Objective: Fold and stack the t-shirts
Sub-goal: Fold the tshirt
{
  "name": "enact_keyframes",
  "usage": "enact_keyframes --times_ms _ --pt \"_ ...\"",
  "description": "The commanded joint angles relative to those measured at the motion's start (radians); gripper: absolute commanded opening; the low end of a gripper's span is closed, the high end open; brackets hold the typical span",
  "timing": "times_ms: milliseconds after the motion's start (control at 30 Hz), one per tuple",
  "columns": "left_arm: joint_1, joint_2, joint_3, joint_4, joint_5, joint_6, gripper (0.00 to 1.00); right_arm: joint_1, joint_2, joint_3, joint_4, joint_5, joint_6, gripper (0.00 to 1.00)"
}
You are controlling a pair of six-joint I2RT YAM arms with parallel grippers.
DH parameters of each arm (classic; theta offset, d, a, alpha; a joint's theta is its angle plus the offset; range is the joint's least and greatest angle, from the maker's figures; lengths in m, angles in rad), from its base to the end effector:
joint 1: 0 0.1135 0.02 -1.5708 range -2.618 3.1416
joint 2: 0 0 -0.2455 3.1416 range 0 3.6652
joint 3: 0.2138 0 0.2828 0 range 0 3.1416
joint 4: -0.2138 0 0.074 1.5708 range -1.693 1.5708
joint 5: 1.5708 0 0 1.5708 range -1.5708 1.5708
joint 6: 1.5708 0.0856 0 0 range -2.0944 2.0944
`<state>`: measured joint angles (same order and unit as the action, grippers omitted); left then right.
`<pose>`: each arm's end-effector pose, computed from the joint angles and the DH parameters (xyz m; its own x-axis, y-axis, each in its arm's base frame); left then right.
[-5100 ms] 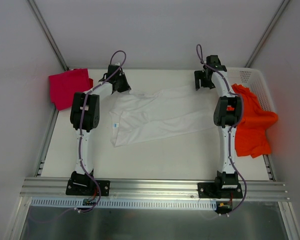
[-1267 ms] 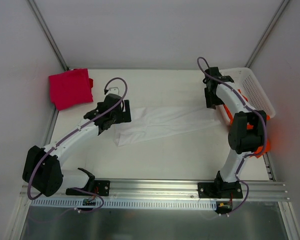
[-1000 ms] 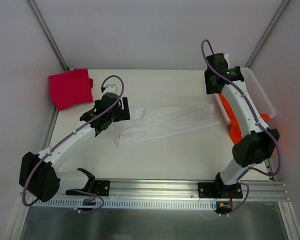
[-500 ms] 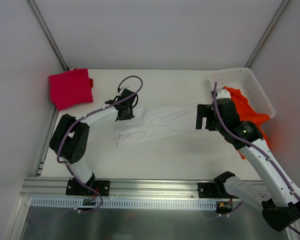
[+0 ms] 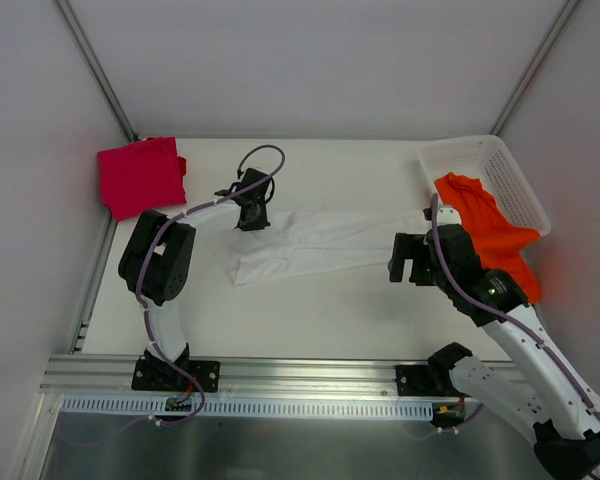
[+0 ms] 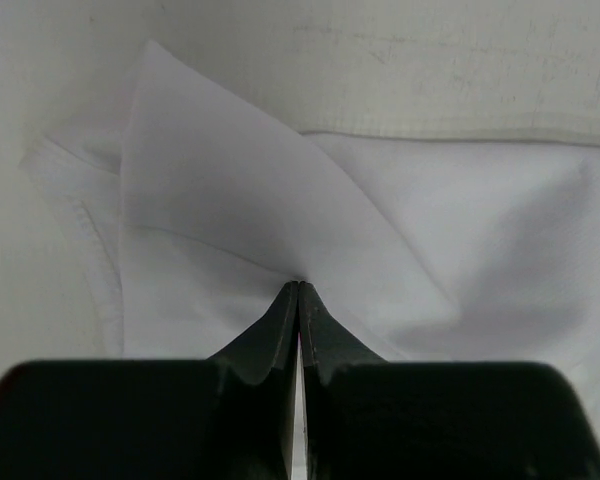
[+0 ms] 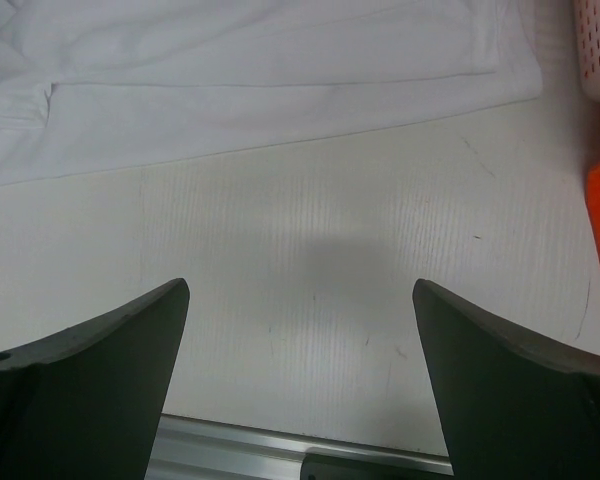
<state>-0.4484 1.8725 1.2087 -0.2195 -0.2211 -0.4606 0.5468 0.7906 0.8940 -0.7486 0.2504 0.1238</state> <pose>0.4114 -0.1771 0.1032 -0.7561 -0.1175 -0.6438 -0.0430 0.9905 -0.1303 0.2172 0.1074 0.2818 -0.5511 -0.1954 -0.8113 -0.2686 0.9620 -0.0492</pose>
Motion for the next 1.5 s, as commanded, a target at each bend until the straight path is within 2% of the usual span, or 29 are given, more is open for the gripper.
enact_keyframes --times_ms 0,167,333,500,600,633,700,733,767,800,833,867,900,967,1067,1100,1133,1167,1200,1233,1400,1467 --pt "0.06 0.045 0.08 -0.012 -0.023 0.054 0.0 0.005 -0.045 -0.013 -0.035 0.03 0.01 0.99" --pt "0.171 0.161 0.288 -0.069 0.055 0.12 0.0 0.004 -0.091 -0.05 -0.077 0.05 0.0 0.99" --pt "0.201 0.33 0.585 -0.162 0.124 0.163 0.0 0.004 -0.146 -0.072 -0.116 0.076 0.01 0.99" --pt "0.212 0.51 0.808 -0.205 0.169 0.163 0.0 0.004 -0.189 -0.069 -0.121 0.092 0.017 0.99" --pt "0.224 0.618 1.013 -0.207 0.207 0.177 0.01 0.004 -0.176 -0.063 -0.123 0.095 0.011 0.99" --pt "0.234 0.676 1.131 -0.208 0.213 0.18 0.02 0.005 -0.169 -0.064 -0.12 0.099 0.01 0.99" --pt "0.243 0.738 1.248 -0.195 0.209 0.178 0.06 0.004 -0.157 -0.067 -0.11 0.11 0.013 0.99" --pt "0.252 0.799 1.367 -0.184 0.206 0.186 0.14 0.004 -0.154 -0.072 -0.106 0.112 0.016 0.99" --pt "0.258 0.816 1.408 -0.146 0.198 0.188 0.25 0.004 -0.148 -0.076 -0.094 0.113 0.016 1.0" --pt "0.264 0.823 1.425 -0.115 0.19 0.182 0.41 0.004 -0.143 -0.081 -0.084 0.112 0.017 0.99" --pt "0.281 0.801 1.411 -0.088 0.193 0.153 0.8 0.005 -0.139 -0.092 -0.075 0.112 0.019 0.99" --pt "0.29 0.777 1.392 -0.064 0.218 0.13 0.94 0.004 -0.133 -0.096 -0.055 0.112 0.023 0.99" --pt "0.3 0.743 1.332 -0.025 0.265 0.102 0.99 0.004 -0.114 -0.102 -0.04 0.099 0.03 0.99" --pt "0.307 0.621 1.27 0.003 0.349 0.056 0.99 0.005 -0.085 -0.112 0.015 0.069 0.037 0.99" --pt "0.281 0.409 1.13 0.009 0.371 0.043 0.99 0.005 -0.019 -0.098 0.074 0.018 0.059 0.99" --pt "0.272 0.343 1.021 0.011 0.367 0.042 0.99 0.007 -0.007 -0.095 0.086 0.006 0.063 1.0" --pt "0.263 0.223 0.958 0.011 0.365 0.04 0.99 0.013 0.008 -0.093 0.095 0.004 0.066 0.99" --pt "0.243 0.168 0.897 0.009 0.362 0.036 0.99 0.016 0.012 -0.092 0.107 0.004 0.072 0.99" --pt "0.235 0.11 0.759 0.008 0.356 0.027 0.99 0.021 0.012 -0.093 0.114 0.007 0.076 0.99" --pt "0.226 0.011 0.685 0.009 0.353 0.008 0.99 0.025 0.006 -0.096 0.117 0.01 0.079 0.99" --pt "0.162 -0.2 0.245 0.008 0.307 -0.05 0.99 0.036 -0.028 -0.119 0.104 0.006 0.1 0.99" --pt "0.145 -0.226 0.143 0.009 0.302 -0.079 0.99 0.039 -0.057 -0.124 0.08 0.015 0.105 0.99"
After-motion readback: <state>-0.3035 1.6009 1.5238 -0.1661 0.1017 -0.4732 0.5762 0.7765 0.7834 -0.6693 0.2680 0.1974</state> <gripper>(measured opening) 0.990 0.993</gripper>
